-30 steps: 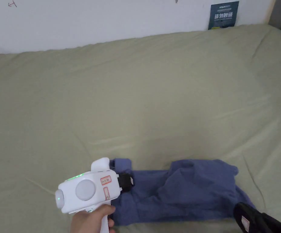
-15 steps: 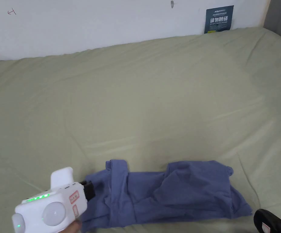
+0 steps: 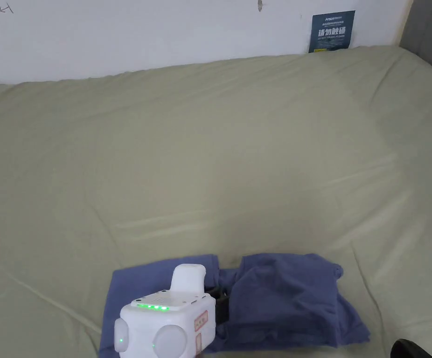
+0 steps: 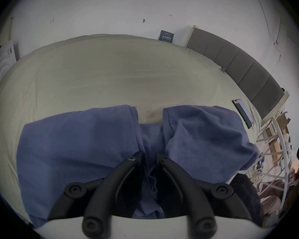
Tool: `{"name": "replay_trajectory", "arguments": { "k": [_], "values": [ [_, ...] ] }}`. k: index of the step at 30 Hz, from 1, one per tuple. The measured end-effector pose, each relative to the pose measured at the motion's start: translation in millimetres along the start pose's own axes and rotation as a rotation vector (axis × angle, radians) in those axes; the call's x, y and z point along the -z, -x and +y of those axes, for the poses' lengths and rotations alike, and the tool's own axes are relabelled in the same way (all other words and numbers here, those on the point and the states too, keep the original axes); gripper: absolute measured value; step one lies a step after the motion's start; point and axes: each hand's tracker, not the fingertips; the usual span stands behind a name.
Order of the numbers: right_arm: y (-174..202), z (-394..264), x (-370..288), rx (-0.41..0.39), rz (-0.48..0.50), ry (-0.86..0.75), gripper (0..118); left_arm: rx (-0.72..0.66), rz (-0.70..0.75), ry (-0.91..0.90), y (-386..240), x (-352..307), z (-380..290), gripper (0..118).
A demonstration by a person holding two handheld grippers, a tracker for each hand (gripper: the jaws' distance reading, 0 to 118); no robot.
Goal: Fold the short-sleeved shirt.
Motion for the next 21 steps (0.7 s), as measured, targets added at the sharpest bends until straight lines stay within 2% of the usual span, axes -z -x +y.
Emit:
{"name": "replay_trajectory", "arguments": {
  "k": [1,2,4,6,9,11,13,16,19,21],
  "values": [
    [2,1,0,-0.017,-0.005,-0.001,0,-0.03,-0.004,-0.016,4,-8,3,15],
    [6,2,-1,-0.074,-0.023,-0.016,0,-0.007,0.013,-0.061,5,-27,3,15],
    [17,5,-3,-0.154,-0.028,-0.05,0,0.127,0.04,-0.202,7,-71,1,15],
    [30,8,-5,-0.201,-0.021,-0.092,0,0.238,0.089,-0.376,15,-126,-9,15],
    [48,12,-2,-0.253,0.009,-0.127,0,0.401,0.275,-0.583,24,-192,-37,15],
    [59,14,3,-0.274,0.024,-0.132,0,0.398,0.329,-0.696,36,-228,-60,15],
    [70,15,8,-0.317,0.028,-0.117,0,0.305,0.314,-0.74,57,-250,-72,15],
    [79,13,10,-0.319,0.065,-0.093,0,0.153,0.293,-0.522,93,-246,-67,15],
    [88,8,12,-0.353,0.074,-0.056,0,-0.122,0.073,-0.353,139,-222,-56,15],
    [95,5,10,-0.374,0.069,-0.047,0,-0.413,-0.155,-0.112,175,-191,-47,15]
  ]
}}
